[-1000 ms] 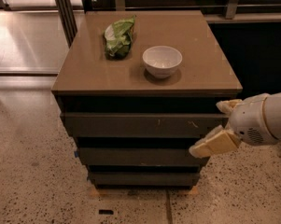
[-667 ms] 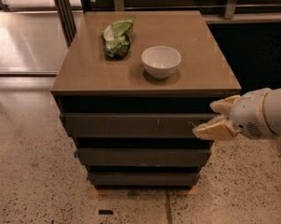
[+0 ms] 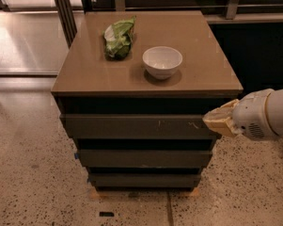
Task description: Open top drawer
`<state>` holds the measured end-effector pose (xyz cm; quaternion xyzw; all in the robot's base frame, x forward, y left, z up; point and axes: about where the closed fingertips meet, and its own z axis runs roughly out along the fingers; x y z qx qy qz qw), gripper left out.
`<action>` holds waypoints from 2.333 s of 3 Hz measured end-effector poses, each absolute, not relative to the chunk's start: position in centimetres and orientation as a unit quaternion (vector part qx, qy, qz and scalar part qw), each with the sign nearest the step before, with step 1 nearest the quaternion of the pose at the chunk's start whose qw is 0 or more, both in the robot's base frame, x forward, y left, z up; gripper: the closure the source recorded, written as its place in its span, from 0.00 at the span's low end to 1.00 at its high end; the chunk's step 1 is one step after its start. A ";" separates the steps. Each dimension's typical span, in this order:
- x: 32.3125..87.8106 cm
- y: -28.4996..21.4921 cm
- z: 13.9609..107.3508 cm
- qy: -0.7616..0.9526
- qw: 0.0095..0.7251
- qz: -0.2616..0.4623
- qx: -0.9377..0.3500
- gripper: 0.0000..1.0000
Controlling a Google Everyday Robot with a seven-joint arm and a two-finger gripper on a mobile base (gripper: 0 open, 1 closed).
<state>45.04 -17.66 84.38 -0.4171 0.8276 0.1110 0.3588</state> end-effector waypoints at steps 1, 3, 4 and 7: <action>45.0 -17.4 84.5 0.825 0.364 0.111 -0.417 1.00; 45.2 -16.4 81.2 0.818 0.437 0.124 -0.353 1.00; 46.3 -16.1 79.5 0.807 0.487 0.125 -0.309 1.00; 48.4 -16.2 79.1 0.797 0.523 0.098 -0.287 1.00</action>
Offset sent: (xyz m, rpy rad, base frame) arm 0.0122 0.0087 -0.0429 0.2143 -0.1968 -0.1995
